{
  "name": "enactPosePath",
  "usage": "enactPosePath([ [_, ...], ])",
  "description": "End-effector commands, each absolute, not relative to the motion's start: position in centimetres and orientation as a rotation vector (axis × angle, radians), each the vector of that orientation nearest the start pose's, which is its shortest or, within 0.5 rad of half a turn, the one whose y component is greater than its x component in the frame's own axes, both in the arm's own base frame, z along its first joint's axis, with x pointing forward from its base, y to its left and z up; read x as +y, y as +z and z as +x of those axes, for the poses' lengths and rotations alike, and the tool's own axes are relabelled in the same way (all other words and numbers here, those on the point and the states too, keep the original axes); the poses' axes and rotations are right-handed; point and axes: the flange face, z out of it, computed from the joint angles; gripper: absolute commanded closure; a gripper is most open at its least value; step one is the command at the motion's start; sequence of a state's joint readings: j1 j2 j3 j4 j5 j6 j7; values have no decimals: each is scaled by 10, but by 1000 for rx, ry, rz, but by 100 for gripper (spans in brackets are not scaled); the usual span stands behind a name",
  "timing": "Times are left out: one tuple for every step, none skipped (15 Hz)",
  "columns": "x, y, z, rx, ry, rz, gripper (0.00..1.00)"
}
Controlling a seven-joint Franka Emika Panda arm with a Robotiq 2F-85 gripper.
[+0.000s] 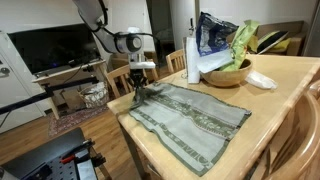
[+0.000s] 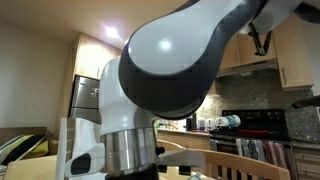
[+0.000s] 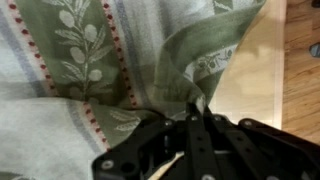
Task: Slide the wooden bowl forward then unfold the towel
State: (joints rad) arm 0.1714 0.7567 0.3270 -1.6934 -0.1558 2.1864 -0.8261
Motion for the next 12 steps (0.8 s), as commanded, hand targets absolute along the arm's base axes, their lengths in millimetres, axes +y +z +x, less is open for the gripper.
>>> enactPosePath([
  [290, 171, 577, -1895, 310, -2198, 99],
  [291, 171, 576, -1891, 308, -2160, 99],
  [292, 171, 576, -1895, 304, -2135, 99],
  [294, 172, 575, -1897, 300, -2107, 99],
  [298, 173, 575, -1897, 295, -2091, 99],
  [301, 174, 574, -1897, 291, -2083, 99],
  [305, 175, 574, -1905, 288, -2070, 99],
  [309, 176, 573, -1910, 287, -2062, 99],
  [314, 177, 572, -1918, 282, -2058, 99],
  [319, 178, 571, -1925, 281, -2046, 99],
  [323, 180, 570, -1931, 279, -2044, 99],
  [328, 181, 570, -1937, 279, -2040, 99],
])
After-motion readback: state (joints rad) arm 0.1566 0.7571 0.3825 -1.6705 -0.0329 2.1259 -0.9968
